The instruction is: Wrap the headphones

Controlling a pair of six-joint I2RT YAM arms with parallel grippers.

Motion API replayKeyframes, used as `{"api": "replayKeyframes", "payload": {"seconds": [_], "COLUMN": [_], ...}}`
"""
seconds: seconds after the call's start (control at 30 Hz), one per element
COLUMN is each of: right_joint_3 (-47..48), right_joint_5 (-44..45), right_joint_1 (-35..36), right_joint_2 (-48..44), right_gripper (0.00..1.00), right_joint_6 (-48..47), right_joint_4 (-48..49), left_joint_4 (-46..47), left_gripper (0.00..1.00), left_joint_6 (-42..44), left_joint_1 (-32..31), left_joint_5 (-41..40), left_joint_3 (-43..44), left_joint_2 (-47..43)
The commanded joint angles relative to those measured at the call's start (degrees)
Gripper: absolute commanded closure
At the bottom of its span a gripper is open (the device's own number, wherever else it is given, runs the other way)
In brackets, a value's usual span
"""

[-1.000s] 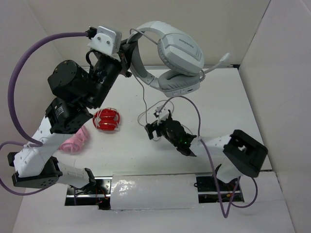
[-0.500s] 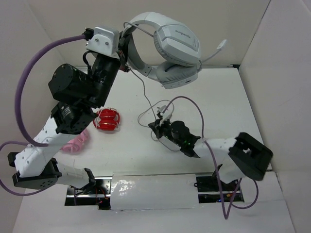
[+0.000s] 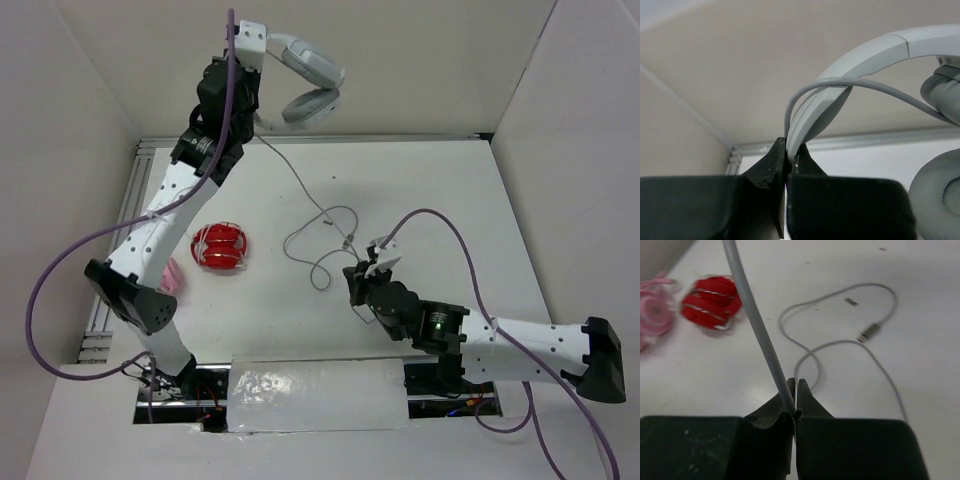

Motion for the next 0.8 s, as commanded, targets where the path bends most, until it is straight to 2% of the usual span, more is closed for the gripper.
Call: {"api": "replayKeyframes", "payload": {"seconds": [0.0,0.03,0.07,0.1,0.17,0.27,0.33,0.4,0.43,0.47,0.5,0.53,0.57,0.6,0.7,0.77], "right_joint_3": [9.23,10.84,13.98,15.58,18.31,20.25,20.87,20.96,20.96,20.87,20.7,20.52,20.61,20.96,22.37,19.92], "right_joint_5": [23.31,29.35,31.67,33.61,37.4,37.59,35.93,28.22,23.92,13.52,8.37,3.71,-5.48,-10.44,-20.82,-19.64], "right_joint_1": [1.94,1.86,2.03,1.86,1.42,0.19,-1.21,-3.67,-7.33,-9.46,-11.65,-15.76,-17.46,-19.13,-19.24,-14.78], "right_joint_2": [2.02,3.68,4.65,5.36,6.94,7.56,7.04,6.07,5.46,4.84,3.62,3.08,2.47,2.03,3.07,4.39], "right_gripper": [1.0,1.0,1.0,1.0,1.0,1.0,1.0,1.0,1.0,1.0,1.0,1.0,1.0,1.0,1.0,1.0], "right_joint_6": [11.28,16.79,19.63,24.71,28.61,26.36,16.71,4.36,0.71,-5.07,-7.3,-9.32,-12.74,-14.42,-16.19,-17.16], "right_joint_4": [-22.47,-30.52,-34.52,-40.91,-45.62,-44.94,-36.97,-25.93,-22.29,-19.39,-14.05,-11.56,-8.58,-7.85,-10.47,-9.78], "left_joint_4": [0.05,-5.28,-7.94,-10.32,-13.24,-10.0,-7.98,-7.1,-5.79,-4.73,-3.85,-2.88,-2.35,-2.52,-6.99,-13.11], "left_gripper": [1.0,1.0,1.0,1.0,1.0,1.0,1.0,1.0,1.0,1.0,1.0,1.0,1.0,1.0,1.0,1.0], "left_joint_6": [-10.01,-11.45,-18.33,-20.58,-23.59,-22.98,-22.62,-22.89,-23.23,-23.33,-23.41,-23.94,-25.94,-27.09,-32.8,-36.67], "left_joint_1": [2.79,3.59,5.34,6.14,7.46,7.46,7.55,7.47,7.46,7.55,7.55,7.55,7.64,7.73,8.69,9.66], "left_joint_5": [2.34,4.28,8.39,10.35,13.34,15.11,17.31,18.79,19.33,19.85,20.55,21.26,21.35,21.79,22.23,21.44], "left_joint_3": [1.01,1.35,2.14,2.24,0.22,-6.17,-9.44,-14.44,-18.2,-20.16,-22.35,-24.03,-26.57,-27.2,-23.71,-16.34], "left_joint_2": [-0.51,-0.16,0.37,0.55,0.03,-1.81,-2.61,-3.58,-4.28,-4.81,-5.16,-6.21,-6.48,-6.74,-5.17,-2.36]}}
